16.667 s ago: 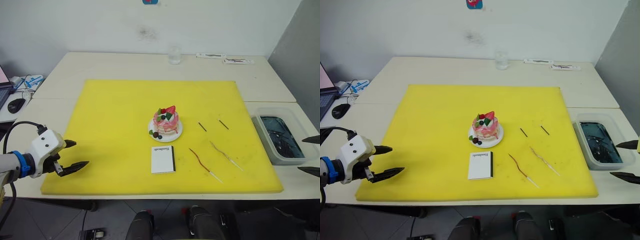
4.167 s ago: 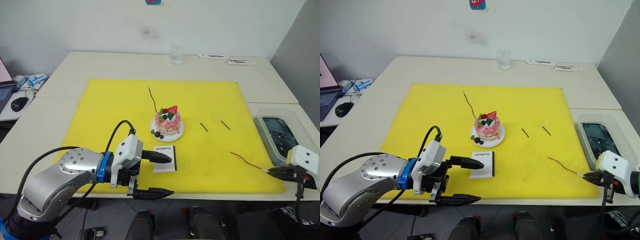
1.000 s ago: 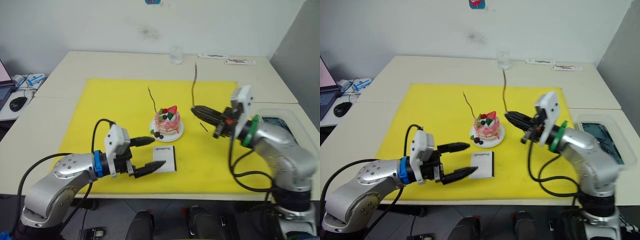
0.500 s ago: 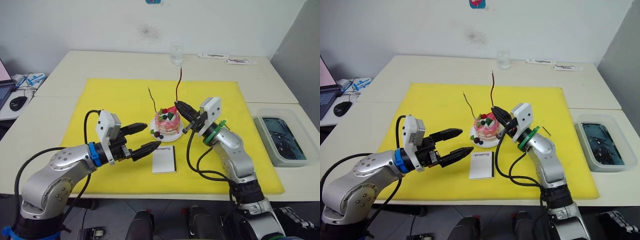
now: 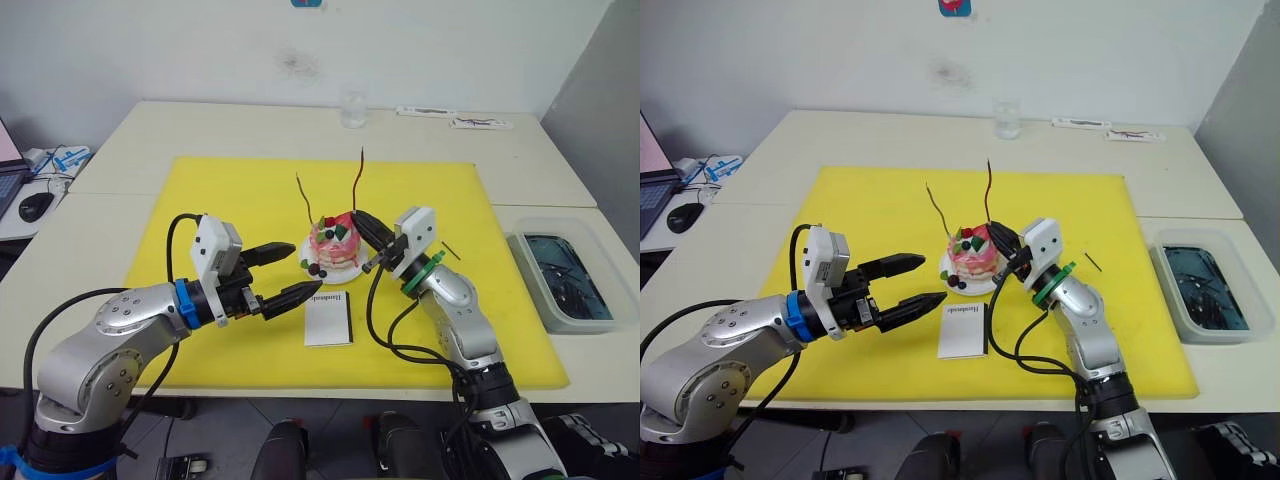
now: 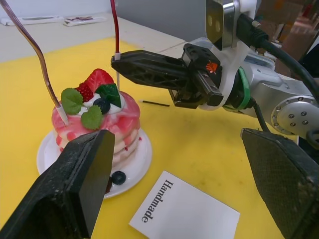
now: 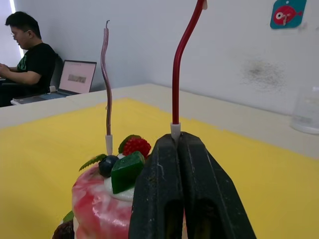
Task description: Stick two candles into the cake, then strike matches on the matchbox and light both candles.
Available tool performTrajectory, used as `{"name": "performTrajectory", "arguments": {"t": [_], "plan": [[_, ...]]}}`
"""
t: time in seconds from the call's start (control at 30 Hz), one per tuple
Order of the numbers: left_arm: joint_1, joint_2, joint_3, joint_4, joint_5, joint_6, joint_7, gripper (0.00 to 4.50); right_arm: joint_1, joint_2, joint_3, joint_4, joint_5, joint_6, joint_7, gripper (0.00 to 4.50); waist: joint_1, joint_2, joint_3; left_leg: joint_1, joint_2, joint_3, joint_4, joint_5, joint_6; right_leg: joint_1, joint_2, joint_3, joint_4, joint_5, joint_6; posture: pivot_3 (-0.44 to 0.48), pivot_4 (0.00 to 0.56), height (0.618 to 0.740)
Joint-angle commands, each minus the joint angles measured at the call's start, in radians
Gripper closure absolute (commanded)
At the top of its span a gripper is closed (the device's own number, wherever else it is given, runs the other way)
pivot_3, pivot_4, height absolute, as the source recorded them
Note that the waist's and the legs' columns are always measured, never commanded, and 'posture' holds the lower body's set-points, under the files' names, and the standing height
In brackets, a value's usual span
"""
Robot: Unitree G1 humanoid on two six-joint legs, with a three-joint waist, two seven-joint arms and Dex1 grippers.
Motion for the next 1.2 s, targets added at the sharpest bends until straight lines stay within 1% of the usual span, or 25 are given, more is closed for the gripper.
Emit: {"name": "performTrajectory", "arguments": {"t": [0.03,0.27,0.63,0.87,1.2], "plan": [[-0.009,0.011,0.012,-0.012,0.001,-0.016,-0.011,0.0,0.004,0.001,0.006,-0.048,0.006,-0.017,0.001,4.48,0.0,0.0,0.0,0.0,0.0,0.0,0.0,0.0,0.0,0.0,0.0,0.0,0.0,0.0,0.0,0.0,0.15,0.74],[-0.006,0.011,0.009,-0.006,0.011,-0.023,-0.024,0.0,0.019,0.006,0.018,-0.028,0.001,-0.024,-0.002,4.48,0.0,0.0,0.0,0.0,0.0,0.0,0.0,0.0,0.0,0.0,0.0,0.0,0.0,-0.001,-0.001,0.0,0.15,0.74],[-0.009,0.009,0.005,-0.004,0.021,-0.025,-0.03,0.0,0.047,-0.01,0.014,-0.09,0.011,-0.003,-0.001,4.48,0.0,0.0,0.0,0.0,0.0,0.0,0.0,0.0,0.0,0.0,0.0,0.0,0.0,-0.001,-0.002,0.0,0.15,0.74],[-0.018,0.006,-0.006,0.001,0.025,-0.027,-0.03,0.0,0.05,-0.01,0.027,-0.05,-0.015,-0.017,-0.01,4.48,0.0,0.0,0.0,0.0,0.0,0.0,0.0,0.0,0.0,0.0,0.0,0.0,0.0,-0.001,-0.002,0.0,0.15,0.74],[-0.012,0.002,-0.015,-0.004,0.034,-0.03,-0.034,0.0,0.055,0.019,0.035,0.025,-0.031,-0.005,-0.039,4.48,-0.001,0.0,0.0,0.0,0.0,0.0,0.0,0.0,0.0,0.0,0.0,0.0,0.0,-0.002,-0.003,0.0,0.15,0.74]]}}
